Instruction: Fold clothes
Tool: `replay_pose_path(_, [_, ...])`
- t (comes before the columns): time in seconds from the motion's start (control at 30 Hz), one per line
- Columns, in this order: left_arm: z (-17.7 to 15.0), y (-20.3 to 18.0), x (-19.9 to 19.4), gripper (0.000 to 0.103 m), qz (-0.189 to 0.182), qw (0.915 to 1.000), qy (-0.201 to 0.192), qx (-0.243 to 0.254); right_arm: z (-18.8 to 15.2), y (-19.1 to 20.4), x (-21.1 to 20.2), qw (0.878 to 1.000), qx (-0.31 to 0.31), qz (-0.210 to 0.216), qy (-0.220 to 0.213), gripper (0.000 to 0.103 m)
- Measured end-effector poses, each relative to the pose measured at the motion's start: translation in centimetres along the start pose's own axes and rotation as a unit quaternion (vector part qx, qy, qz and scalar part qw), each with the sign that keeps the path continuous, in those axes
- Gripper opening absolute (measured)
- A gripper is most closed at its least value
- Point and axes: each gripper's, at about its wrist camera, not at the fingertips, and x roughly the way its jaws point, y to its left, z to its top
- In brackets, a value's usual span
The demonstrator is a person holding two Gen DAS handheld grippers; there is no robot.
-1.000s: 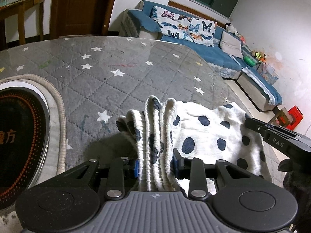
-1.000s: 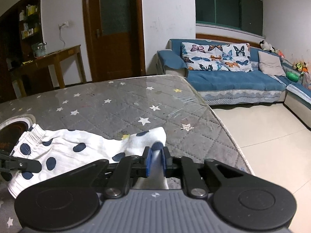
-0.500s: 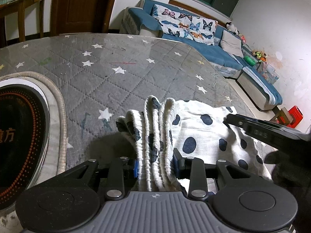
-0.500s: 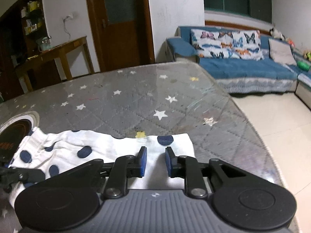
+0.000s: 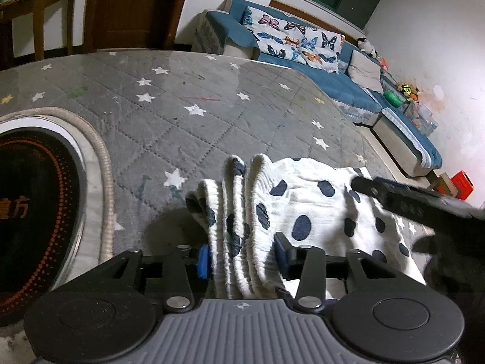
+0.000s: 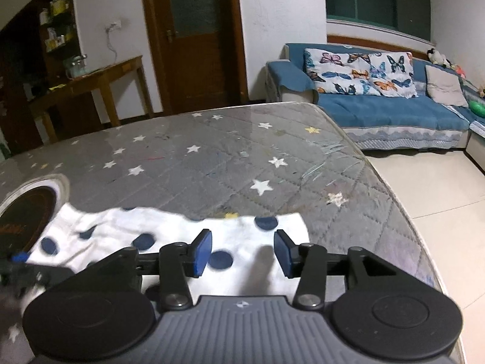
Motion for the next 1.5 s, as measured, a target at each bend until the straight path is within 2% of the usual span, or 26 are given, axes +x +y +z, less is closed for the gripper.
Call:
replay_pose_path(0.13, [0.1,0.5,-0.4,0.053,0.008,0.9999,-0.006,-0.003,-1.8,0.1,-2.0,1.000,0.004,0.014,-0.002,0.047])
replay_pose_path(0.27, [0.2,0.7,-0.4,0.053,0.012,0.9999,-0.008,-0.004,-4.0,0.4,-4.5,1.000,0.006,0.019,-0.013,0.047])
replay_pose_path(0.33, [0.2,0.8,-0.4,0.054,0.013,0.9999,-0.008,-0.005,-5.0,0.8,-5.8,1.000,-0.006,0.018,-0.022,0.048])
replay_pose_path(0.4, [0.2,0.9,-0.4,0.056,0.015,0.9998,-0.007,-0.005,-6.1,1.3,-6.8,0.999,-0.020,0.017,-0.028,0.053])
replay_pose_path(0.67, [0.3,1.3,-0.3,0.060,0.020,0.9998,-0.006,-0.007,-9.7,2.6,-8.9,0.997,-0.067,-0.001,-0.033,0.053])
replay_pose_path(1.03, [0.2,1.8,-0.9,0.068,0.029,0.9995,-0.008,-0.007,-10.9,2.6,-10.5,0.996,-0.087,-0.019,-0.031,0.053])
replay_pose_path(1.27, [0.8,1.9,-2.3,0.073,0.036,0.9990,-0.024,-0.008,-9.7,3.1,-10.9,0.995,-0.080,-0.011,-0.058,0.053])
replay_pose_path(1.5, [1.6,2.2,-3.9,0.073,0.037,0.9980,-0.049,-0.013,-10.6,3.6,-9.0,0.995,-0.093,-0.014,-0.026,0.053])
